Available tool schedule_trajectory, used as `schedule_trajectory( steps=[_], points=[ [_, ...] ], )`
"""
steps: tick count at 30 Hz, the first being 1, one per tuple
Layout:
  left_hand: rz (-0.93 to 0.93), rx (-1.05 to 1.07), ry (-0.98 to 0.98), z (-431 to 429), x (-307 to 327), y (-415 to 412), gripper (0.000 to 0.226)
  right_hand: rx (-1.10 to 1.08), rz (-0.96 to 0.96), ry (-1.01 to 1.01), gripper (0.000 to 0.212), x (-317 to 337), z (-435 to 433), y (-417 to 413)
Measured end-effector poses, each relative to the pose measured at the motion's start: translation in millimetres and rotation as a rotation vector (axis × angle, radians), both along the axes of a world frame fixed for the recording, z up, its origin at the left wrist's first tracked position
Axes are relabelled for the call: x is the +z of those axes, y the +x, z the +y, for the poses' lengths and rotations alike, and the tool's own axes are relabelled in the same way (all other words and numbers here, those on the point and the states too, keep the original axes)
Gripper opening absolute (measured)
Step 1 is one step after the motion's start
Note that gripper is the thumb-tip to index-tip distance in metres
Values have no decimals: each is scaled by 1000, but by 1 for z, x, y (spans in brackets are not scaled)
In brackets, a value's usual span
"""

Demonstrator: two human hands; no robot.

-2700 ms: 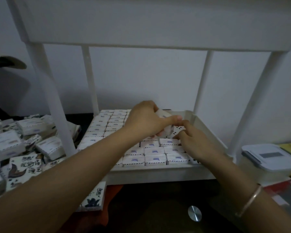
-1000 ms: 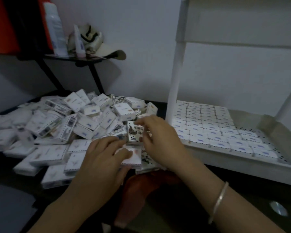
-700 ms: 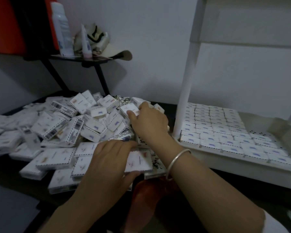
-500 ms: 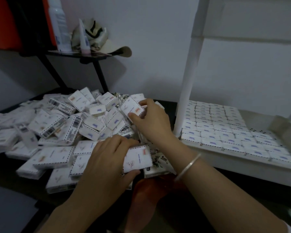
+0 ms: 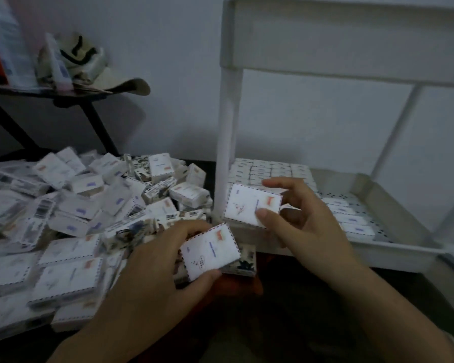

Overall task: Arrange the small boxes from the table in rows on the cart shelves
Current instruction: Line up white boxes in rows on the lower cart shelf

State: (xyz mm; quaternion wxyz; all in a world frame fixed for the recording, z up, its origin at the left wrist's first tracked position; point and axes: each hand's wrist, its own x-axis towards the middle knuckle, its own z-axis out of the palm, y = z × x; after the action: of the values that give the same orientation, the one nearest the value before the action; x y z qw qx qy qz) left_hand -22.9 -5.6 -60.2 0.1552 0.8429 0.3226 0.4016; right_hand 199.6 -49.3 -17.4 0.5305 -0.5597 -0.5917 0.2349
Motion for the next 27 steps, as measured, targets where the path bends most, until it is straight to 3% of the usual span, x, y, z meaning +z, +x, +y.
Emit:
schedule_trajectory(
  steps=[3, 6, 14, 20, 27],
  points=[
    [-55, -78, -48, -2, 1, 27, 54, -83, 11, -5, 32, 4, -15, 35],
    [-15, -115, 15, -1, 3, 49, 43, -114, 5, -23, 30, 8, -26, 65],
    [27, -147, 53, 11, 17, 92, 42, -262, -48, -14, 35, 17, -17, 128],
    [24, -120, 99, 25, 37, 116, 42, -328, 76, 18, 40, 18, 12, 161],
    [-59, -124, -18, 59, 54, 158, 22, -347, 61, -15, 37, 2, 45, 185]
  ],
)
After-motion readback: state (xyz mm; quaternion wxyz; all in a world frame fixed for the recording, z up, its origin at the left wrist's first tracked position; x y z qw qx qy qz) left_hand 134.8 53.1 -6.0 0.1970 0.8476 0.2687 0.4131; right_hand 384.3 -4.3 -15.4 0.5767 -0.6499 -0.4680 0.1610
